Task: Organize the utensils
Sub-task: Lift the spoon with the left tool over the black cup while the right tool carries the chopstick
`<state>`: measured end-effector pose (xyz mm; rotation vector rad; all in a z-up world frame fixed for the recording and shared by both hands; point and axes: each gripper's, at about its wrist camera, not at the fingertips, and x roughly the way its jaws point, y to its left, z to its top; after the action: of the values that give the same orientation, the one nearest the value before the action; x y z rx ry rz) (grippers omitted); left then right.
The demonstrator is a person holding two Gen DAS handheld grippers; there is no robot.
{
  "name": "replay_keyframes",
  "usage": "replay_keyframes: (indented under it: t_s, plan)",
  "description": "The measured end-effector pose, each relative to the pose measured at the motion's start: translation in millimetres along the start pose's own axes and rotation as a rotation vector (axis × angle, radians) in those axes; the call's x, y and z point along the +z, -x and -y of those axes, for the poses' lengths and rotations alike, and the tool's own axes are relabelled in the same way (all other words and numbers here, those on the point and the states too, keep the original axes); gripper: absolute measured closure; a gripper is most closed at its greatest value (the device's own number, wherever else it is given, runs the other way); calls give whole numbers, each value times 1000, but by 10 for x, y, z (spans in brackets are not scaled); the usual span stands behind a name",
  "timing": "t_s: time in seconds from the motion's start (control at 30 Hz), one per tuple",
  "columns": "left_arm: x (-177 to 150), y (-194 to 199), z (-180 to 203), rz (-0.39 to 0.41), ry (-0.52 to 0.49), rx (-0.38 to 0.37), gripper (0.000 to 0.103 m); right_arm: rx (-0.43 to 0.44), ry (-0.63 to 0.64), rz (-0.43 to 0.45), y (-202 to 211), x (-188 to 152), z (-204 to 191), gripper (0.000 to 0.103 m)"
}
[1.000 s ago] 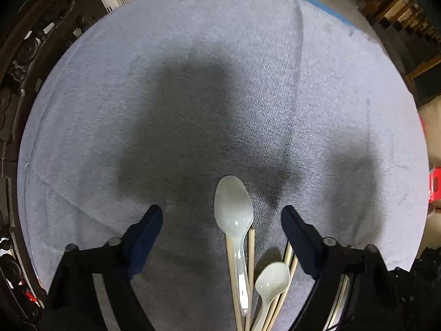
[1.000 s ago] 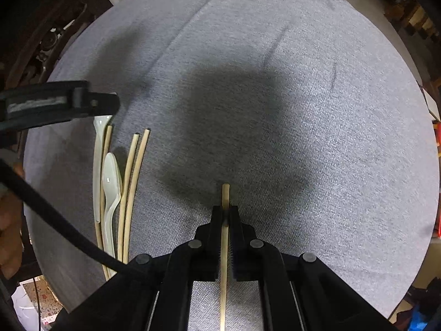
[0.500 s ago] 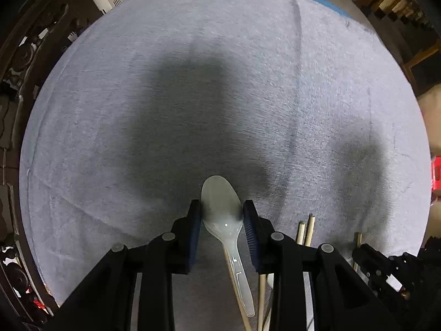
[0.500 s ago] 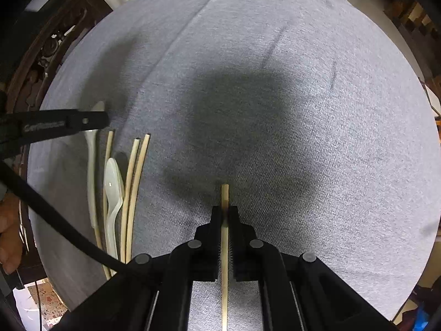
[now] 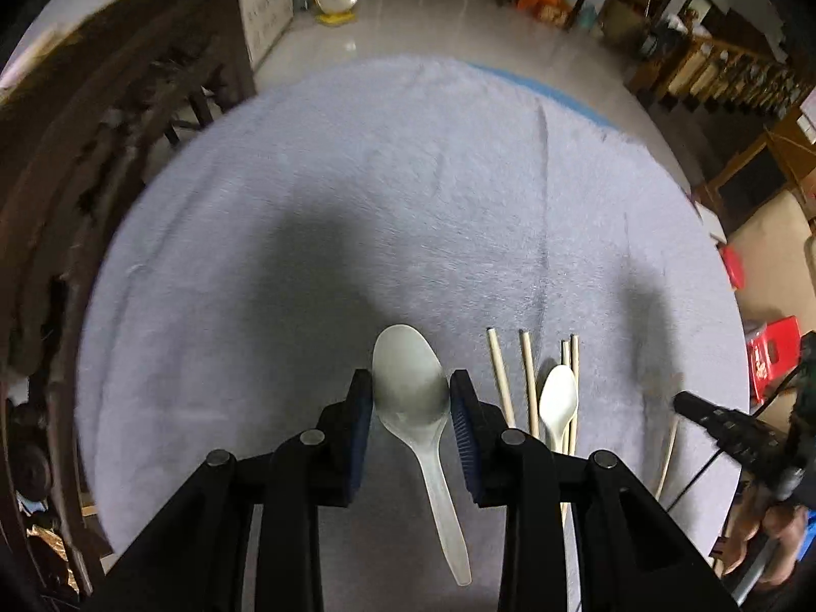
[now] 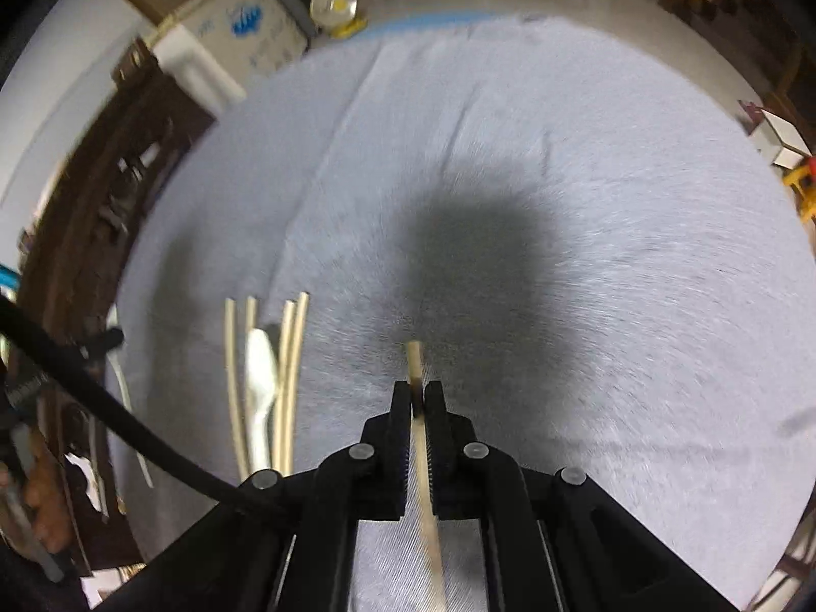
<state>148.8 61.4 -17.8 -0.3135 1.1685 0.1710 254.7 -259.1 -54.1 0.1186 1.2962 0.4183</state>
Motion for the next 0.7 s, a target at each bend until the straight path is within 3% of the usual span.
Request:
replay_keyframes:
  t_s: [0.23,0.7]
  plan:
    - [-288,354,-79,94,6,-26,71,-8,-3,151,642,-290,-117,97]
    - [-714,994,-109,225,21,-73,71,-20,41,383,1220,-784,-431,98]
